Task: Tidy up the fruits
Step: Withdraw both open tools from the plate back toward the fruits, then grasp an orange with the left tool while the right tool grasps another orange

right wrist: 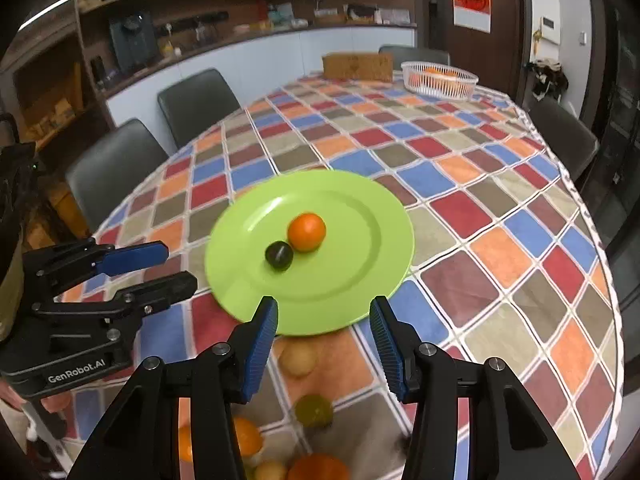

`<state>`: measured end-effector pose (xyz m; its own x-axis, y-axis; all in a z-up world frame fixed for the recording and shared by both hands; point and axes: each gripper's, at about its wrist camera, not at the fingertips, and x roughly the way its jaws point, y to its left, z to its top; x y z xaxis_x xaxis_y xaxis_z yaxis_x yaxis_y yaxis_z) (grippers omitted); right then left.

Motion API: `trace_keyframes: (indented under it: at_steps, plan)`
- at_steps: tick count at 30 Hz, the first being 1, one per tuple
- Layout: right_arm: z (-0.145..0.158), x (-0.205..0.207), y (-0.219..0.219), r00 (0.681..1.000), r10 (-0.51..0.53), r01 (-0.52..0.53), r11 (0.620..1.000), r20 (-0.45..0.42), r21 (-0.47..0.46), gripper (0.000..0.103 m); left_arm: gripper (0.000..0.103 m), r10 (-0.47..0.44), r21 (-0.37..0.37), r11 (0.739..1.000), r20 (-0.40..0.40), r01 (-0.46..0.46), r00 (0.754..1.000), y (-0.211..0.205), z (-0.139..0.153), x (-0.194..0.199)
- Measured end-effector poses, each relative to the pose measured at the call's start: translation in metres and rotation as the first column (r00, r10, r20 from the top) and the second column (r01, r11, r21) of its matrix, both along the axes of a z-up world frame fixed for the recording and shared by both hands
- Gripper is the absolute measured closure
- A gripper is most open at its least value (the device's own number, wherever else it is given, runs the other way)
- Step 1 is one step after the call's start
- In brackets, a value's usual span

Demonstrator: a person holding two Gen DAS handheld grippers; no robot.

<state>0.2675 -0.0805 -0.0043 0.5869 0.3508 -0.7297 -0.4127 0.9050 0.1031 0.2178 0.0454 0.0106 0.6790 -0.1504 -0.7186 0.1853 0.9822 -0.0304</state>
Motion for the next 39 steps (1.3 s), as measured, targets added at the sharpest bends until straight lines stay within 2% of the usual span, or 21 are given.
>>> trace_keyframes:
  at_steps: [4,7,10,14,20,30,39]
  plan:
    - [0.014,-0.025,-0.007,0.999,-0.017,0.016,1.000,0.043,0.018,0.054,0.045,-0.002,0.017,1.000,0.052,0.001,0.999,-0.005,0.012,-0.026]
    - [0.020,-0.043,-0.013,0.996,-0.038,0.037,0.999,0.077,0.018,0.046,0.043,0.002,0.024,1.000,0.086,-0.005,0.996,-0.008,0.019,-0.044]
    - [0.024,-0.061,-0.020,0.993,-0.050,0.049,0.999,0.105,0.021,0.045,0.036,0.006,0.038,0.999,0.115,-0.011,0.993,-0.011,0.023,-0.061]
    - [0.025,-0.078,-0.028,0.991,-0.076,0.073,0.997,0.109,0.035,0.045,0.034,0.026,0.046,0.998,0.144,-0.033,0.989,-0.015,0.024,-0.083]
    - [0.015,-0.100,-0.039,0.988,-0.114,0.110,0.993,0.101,0.045,0.045,0.032,0.047,0.043,0.998,0.138,-0.053,0.989,-0.020,0.014,-0.106]
    - [-0.016,-0.121,-0.049,0.992,-0.121,0.119,0.991,0.028,0.055,0.045,0.032,0.040,0.035,0.998,0.087,-0.044,0.995,-0.026,-0.014,-0.127]
    - [-0.037,-0.124,-0.043,0.999,-0.047,0.047,0.998,0.001,-0.047,0.045,0.033,0.016,0.079,0.997,0.057,-0.020,0.998,-0.034,-0.037,-0.128]
